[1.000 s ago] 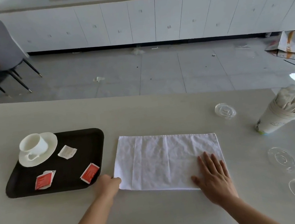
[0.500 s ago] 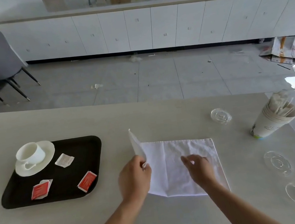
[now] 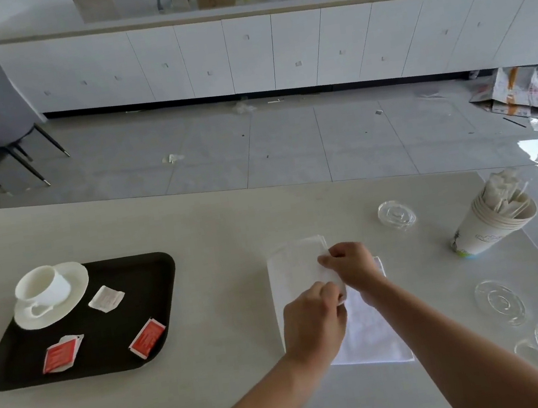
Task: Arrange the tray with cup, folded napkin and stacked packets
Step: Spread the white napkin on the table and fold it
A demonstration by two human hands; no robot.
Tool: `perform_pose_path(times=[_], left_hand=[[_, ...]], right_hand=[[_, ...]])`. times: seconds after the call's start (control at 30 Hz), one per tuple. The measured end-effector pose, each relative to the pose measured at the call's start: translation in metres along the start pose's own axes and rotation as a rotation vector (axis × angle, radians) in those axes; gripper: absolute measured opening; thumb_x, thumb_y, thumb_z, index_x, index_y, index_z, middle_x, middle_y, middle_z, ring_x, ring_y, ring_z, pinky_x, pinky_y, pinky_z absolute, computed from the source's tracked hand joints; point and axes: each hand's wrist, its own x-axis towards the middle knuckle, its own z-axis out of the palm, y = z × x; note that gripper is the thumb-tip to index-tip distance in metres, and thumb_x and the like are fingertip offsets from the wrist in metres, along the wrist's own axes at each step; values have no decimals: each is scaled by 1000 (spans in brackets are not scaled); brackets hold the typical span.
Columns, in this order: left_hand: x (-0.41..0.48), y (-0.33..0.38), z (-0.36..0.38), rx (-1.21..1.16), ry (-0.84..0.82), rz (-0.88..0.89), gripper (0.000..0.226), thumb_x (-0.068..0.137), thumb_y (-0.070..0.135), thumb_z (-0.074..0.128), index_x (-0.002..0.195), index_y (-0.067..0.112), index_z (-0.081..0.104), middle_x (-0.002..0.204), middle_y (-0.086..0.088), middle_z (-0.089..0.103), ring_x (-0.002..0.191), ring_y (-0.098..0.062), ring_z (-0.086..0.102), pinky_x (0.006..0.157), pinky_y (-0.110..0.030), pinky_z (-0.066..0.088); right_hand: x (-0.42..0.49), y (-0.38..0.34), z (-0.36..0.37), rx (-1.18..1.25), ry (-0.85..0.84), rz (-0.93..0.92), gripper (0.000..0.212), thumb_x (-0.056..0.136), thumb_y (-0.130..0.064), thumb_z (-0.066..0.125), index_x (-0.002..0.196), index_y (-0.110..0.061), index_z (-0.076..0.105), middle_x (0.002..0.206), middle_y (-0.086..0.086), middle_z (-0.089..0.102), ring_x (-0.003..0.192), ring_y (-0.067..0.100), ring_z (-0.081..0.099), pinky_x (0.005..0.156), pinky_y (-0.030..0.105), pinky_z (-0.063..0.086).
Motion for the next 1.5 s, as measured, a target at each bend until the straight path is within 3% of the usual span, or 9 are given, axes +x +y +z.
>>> perform_pose_path(times=[0.27,0.53,0.7,0.87,0.97,1.07,1.17,1.37,1.5], left_hand=[[-7,31,38,-29,-147,155,23,59,8,75,66,20,57,57,4,53,44,-16,49,38,-19,31],[-11,43,70,10,-299,220,10,71,19,75,71,21,65,62,4,59,51,-16,58,41,-24,48],[-12,39,76,-1,-337,209,32,84,41,50,93,17,69,85,-1,66,74,-21,61,65,-33,54],[-4,3,77,88,-208,194,18,80,26,58,91,16,68,99,-4,63,99,-25,60,86,-37,52],[3,-23,79,228,-302,103,38,82,30,58,117,16,61,134,-17,53,135,-35,41,112,-46,35],[6,-44,85,314,-474,77,61,97,43,37,150,17,24,162,-15,9,150,-32,0,121,-49,6],[4,-56,92,375,-540,90,68,99,52,24,154,19,3,163,-12,-11,149,-30,-14,121,-48,-3],[17,-65,101,386,-469,88,72,96,58,18,154,19,0,163,-11,-13,148,-27,-18,119,-46,-10],[29,-67,110,378,-506,106,82,88,68,4,151,20,-14,160,-8,-22,144,-25,-28,117,-45,-18]], right_hand=[[-7,61,-40,90,111,98,18,76,-11,74,63,-7,64,54,-3,58,52,14,49,55,30,41],[-11,97,-49,33,194,144,27,76,-14,75,58,-9,55,47,-8,47,49,15,39,54,30,33],[-9,104,-47,-45,252,137,31,77,-18,74,57,-10,52,46,-7,45,47,15,38,50,29,30],[-9,103,-46,-194,296,124,35,79,-20,70,56,-10,46,48,-1,43,48,19,38,47,29,28],[-11,105,-44,-219,358,112,31,81,-19,68,61,-6,49,50,3,46,49,22,39,48,30,31],[-13,106,-42,-222,414,125,26,82,-16,66,64,-5,50,53,5,49,53,25,43,51,33,39],[-16,100,-40,-259,415,126,5,84,-15,61,81,-12,62,78,8,63,72,32,57,65,38,49],[-33,106,-34,-603,438,-35,59,83,-33,69,137,-20,48,137,5,50,121,29,46,93,41,47],[-41,130,-19,-835,168,-139,76,96,-62,29,156,-24,1,164,-7,-10,151,19,-11,123,40,2]])
